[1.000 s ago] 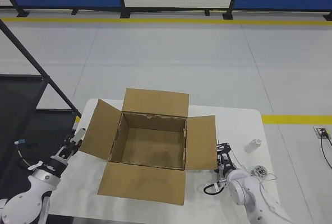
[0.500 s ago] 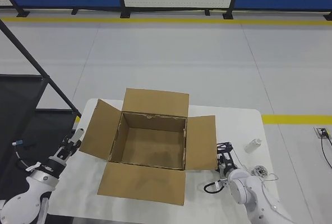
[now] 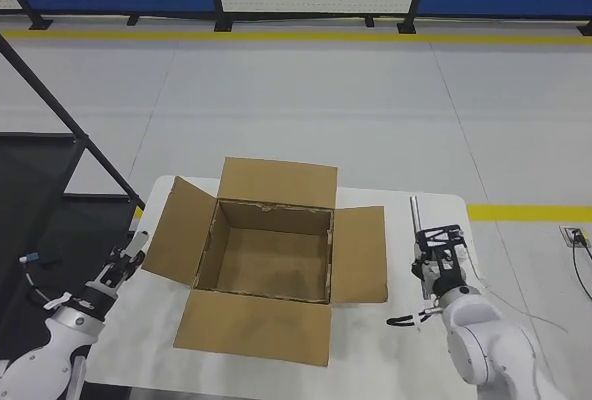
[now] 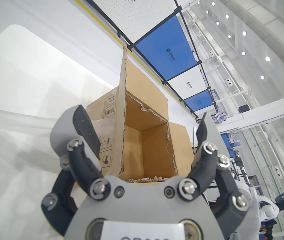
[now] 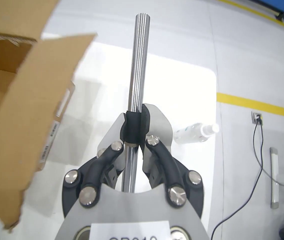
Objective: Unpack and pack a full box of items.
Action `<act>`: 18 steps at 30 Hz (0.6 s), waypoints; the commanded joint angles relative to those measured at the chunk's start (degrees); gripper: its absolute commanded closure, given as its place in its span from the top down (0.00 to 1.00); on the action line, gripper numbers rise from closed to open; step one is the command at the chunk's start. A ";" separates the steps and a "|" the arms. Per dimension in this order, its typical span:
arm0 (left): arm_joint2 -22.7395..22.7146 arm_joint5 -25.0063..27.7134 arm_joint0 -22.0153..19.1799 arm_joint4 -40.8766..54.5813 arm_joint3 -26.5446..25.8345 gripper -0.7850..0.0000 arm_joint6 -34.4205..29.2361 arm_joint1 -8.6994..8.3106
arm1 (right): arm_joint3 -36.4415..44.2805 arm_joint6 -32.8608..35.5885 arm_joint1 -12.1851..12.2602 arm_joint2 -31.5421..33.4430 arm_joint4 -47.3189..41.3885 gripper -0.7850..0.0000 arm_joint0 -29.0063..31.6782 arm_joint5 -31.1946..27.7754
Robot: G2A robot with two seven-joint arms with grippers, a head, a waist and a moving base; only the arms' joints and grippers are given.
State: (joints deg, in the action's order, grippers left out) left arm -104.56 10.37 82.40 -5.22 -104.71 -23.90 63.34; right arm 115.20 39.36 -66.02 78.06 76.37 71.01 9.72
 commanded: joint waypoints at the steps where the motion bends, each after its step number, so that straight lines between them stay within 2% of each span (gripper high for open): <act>1: -0.29 0.26 0.65 0.40 -0.12 1.00 0.51 0.03 | 4.53 0.61 0.04 -0.29 1.27 0.00 0.10 -1.78; 4: -0.78 0.58 1.53 0.87 -0.36 1.00 1.14 0.06 | 7.49 2.17 -0.04 -2.02 2.00 0.00 -1.45 -5.23; 8: -1.61 1.00 2.73 1.66 -0.78 1.00 1.94 0.10 | 6.82 4.76 -0.64 -7.46 1.02 0.00 -6.44 -9.85; 12: -2.79 1.48 4.07 2.67 -1.42 1.00 2.73 0.15 | 1.11 7.39 -1.97 -14.93 -1.19 0.00 -14.59 -12.88; 18: -4.68 2.37 6.51 3.73 -2.56 1.00 3.54 0.22 | -11.23 9.71 -5.55 -27.33 -7.21 0.00 -28.44 -14.53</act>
State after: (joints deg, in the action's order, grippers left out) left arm -108.85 12.55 88.35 -1.66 -107.07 -20.57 63.54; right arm 106.90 48.57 -70.75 53.58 70.33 45.86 -4.69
